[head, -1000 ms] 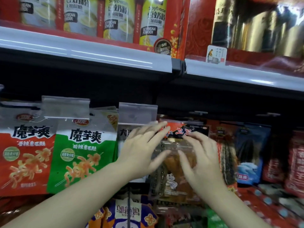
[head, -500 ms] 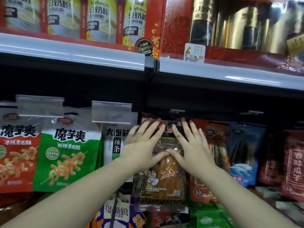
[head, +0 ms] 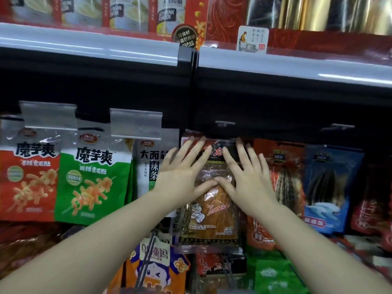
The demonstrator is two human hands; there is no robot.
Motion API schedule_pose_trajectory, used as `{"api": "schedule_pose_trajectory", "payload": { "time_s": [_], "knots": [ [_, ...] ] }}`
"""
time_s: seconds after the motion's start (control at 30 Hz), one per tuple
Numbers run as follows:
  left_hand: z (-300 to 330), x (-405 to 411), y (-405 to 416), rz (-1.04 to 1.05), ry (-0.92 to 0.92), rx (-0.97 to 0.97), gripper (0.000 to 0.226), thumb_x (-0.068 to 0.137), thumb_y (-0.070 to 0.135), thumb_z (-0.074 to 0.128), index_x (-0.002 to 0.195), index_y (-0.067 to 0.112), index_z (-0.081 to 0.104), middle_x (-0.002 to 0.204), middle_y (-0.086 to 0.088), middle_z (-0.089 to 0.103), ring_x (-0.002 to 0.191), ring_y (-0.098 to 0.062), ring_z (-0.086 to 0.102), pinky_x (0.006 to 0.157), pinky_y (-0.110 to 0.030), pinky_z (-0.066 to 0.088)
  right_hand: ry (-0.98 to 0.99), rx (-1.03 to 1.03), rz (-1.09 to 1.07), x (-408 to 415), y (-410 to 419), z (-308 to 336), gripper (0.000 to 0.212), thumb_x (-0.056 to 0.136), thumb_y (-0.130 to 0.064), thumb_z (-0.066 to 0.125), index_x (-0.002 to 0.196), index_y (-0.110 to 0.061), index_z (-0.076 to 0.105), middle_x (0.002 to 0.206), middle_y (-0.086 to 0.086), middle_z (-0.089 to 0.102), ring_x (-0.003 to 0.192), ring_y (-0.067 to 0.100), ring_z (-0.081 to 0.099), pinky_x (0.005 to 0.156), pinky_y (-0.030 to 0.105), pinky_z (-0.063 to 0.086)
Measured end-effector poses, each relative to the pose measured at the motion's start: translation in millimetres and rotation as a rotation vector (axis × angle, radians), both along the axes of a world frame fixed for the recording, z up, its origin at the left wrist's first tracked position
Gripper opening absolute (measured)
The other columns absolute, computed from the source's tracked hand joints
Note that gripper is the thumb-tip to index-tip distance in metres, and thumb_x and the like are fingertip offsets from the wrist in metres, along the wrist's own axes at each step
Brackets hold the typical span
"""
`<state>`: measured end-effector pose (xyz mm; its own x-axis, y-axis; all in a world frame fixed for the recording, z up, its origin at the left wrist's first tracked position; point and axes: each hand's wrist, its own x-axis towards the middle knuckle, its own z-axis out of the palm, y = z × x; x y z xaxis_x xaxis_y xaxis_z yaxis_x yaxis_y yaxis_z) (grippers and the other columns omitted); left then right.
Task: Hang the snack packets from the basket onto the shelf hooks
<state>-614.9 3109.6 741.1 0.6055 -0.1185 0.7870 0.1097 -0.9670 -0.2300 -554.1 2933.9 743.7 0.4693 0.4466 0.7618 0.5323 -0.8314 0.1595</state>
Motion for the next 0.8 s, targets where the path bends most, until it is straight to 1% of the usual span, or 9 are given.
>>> {"api": "schedule_pose_trajectory", "payload": {
  "time_s": [0.17, 0.27, 0.37, 0.43, 0.5, 0.57, 0.63, 0.7, 0.8],
  "knots": [
    [0, -3, -2, -0.001, -0.029, 0.02, 0.08, 0.087, 0.073, 0.027, 0.149, 0.023, 0.029, 0.157, -0.001, 0.027, 0.145, -0.021, 0.021, 0.114, -0.045, 0.022, -0.001, -0.005, -0.01, -2, -1, 0, 0.072, 0.088, -0.067, 0.017, 0.149, -0.029, 0.023, 0.157, 0.008, 0.022, 0.144, 0.03, 0.021, 0.112, 0.044, 0.006],
    [0, -7, -1, -0.028, -0.043, 0.021, 0.075, 0.09, 0.069, 0.025, 0.149, 0.022, 0.03, 0.157, -0.001, 0.026, 0.146, -0.019, 0.018, 0.115, -0.046, 0.023, -0.001, 0.001, 0.015, -5, -3, 2, 0.072, 0.087, -0.066, 0.016, 0.148, -0.028, 0.026, 0.158, 0.008, 0.02, 0.145, 0.028, 0.017, 0.113, 0.043, 0.005],
    [-2, -15, 0, -0.026, -0.043, -0.011, 0.072, 0.091, 0.066, 0.025, 0.148, 0.023, 0.032, 0.157, -0.001, 0.026, 0.146, -0.018, 0.017, 0.115, -0.046, 0.024, -0.012, 0.026, 0.043, -10, -3, 2, 0.07, 0.088, -0.065, 0.023, 0.146, -0.026, 0.033, 0.158, 0.008, 0.02, 0.145, 0.027, 0.015, 0.113, 0.045, 0.009],
    [-2, -23, 1, -0.009, -0.013, -0.036, 0.073, 0.09, 0.066, 0.023, 0.149, 0.024, 0.028, 0.159, -0.001, 0.022, 0.147, -0.019, 0.014, 0.115, -0.045, 0.022, -0.016, 0.039, 0.052, -15, -3, 2, 0.068, 0.089, -0.063, 0.03, 0.144, -0.025, 0.036, 0.158, 0.007, 0.02, 0.145, 0.028, 0.012, 0.114, 0.046, 0.012],
    [-4, -33, 4, 0.001, 0.008, -0.056, 0.074, 0.089, 0.067, 0.021, 0.151, 0.026, 0.021, 0.16, 0.0, 0.015, 0.148, -0.019, 0.009, 0.116, -0.044, 0.017, -0.013, 0.038, 0.056, -21, -2, 1, 0.064, 0.089, -0.059, 0.035, 0.144, -0.025, 0.036, 0.159, 0.005, 0.017, 0.146, 0.028, 0.009, 0.114, 0.047, 0.011],
    [-6, -44, 9, 0.025, 0.017, -0.069, 0.075, 0.089, 0.068, 0.022, 0.152, 0.027, 0.017, 0.16, 0.001, 0.013, 0.148, -0.02, 0.009, 0.116, -0.044, 0.017, -0.012, 0.047, 0.052, -29, -1, 0, 0.063, 0.089, -0.056, 0.036, 0.144, -0.026, 0.037, 0.159, 0.005, 0.014, 0.146, 0.027, 0.005, 0.115, 0.048, 0.009],
    [-7, -58, 15, 0.021, 0.013, -0.092, 0.074, 0.088, 0.067, 0.025, 0.15, 0.027, 0.024, 0.158, -0.001, 0.022, 0.147, -0.022, 0.018, 0.113, -0.045, 0.025, -0.03, 0.067, 0.053, -39, 3, -4, 0.061, 0.089, -0.054, 0.037, 0.143, -0.025, 0.039, 0.159, 0.005, 0.015, 0.145, 0.027, 0.004, 0.115, 0.048, 0.007],
    [-10, -75, 24, 0.019, 0.002, -0.11, 0.072, 0.088, 0.066, 0.027, 0.146, 0.025, 0.035, 0.154, -0.003, 0.033, 0.144, -0.025, 0.027, 0.11, -0.045, 0.031, -0.05, 0.096, 0.063, -55, 9, -10, 0.059, 0.089, -0.052, 0.037, 0.141, -0.024, 0.042, 0.158, 0.006, 0.021, 0.144, 0.027, 0.008, 0.112, 0.049, 0.009],
    [-19, -108, 43, 0.024, -0.017, -0.133, 0.069, 0.089, 0.065, 0.029, 0.143, 0.023, 0.042, 0.151, -0.004, 0.04, 0.141, -0.026, 0.033, 0.108, -0.044, 0.035, -0.054, 0.147, 0.11, -83, 25, -20, 0.054, 0.087, -0.045, 0.044, 0.134, -0.019, 0.05, 0.15, 0.008, 0.037, 0.135, 0.026, 0.022, 0.106, 0.05, 0.025]
  ]
}}
